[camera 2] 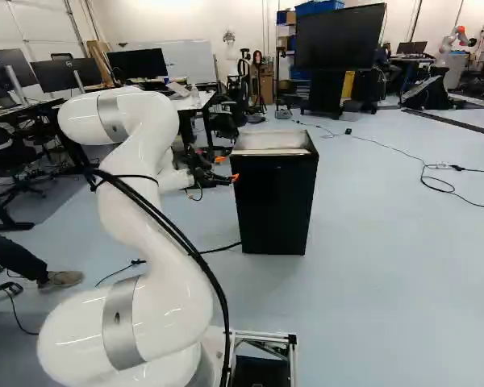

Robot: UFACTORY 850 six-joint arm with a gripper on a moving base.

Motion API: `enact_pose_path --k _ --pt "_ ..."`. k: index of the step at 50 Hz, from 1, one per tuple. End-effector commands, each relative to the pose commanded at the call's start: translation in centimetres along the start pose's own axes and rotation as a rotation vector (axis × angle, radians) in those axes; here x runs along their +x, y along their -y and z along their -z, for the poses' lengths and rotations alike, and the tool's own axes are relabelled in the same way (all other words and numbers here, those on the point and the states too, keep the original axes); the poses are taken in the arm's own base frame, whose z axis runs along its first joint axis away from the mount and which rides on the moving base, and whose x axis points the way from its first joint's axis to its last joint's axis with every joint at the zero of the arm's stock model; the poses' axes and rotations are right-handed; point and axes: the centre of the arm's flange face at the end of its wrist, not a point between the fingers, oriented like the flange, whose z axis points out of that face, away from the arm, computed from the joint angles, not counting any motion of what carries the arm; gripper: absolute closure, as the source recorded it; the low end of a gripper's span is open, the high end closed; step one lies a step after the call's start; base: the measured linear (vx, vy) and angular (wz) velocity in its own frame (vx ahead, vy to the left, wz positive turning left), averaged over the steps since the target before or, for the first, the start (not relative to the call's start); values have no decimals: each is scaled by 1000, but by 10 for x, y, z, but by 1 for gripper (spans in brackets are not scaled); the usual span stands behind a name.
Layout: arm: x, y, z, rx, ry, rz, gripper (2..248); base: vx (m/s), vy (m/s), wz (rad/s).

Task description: Open the fridge door

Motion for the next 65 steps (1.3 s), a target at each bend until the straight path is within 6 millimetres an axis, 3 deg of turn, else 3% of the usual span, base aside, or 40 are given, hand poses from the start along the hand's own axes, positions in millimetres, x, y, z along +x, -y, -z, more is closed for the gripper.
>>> enact_pose_path --k 27,65 --pt "0 0 0 0 0 259 3 0 0 0" --pt "4 0 0 -11 -49 275 3 0 0 0"
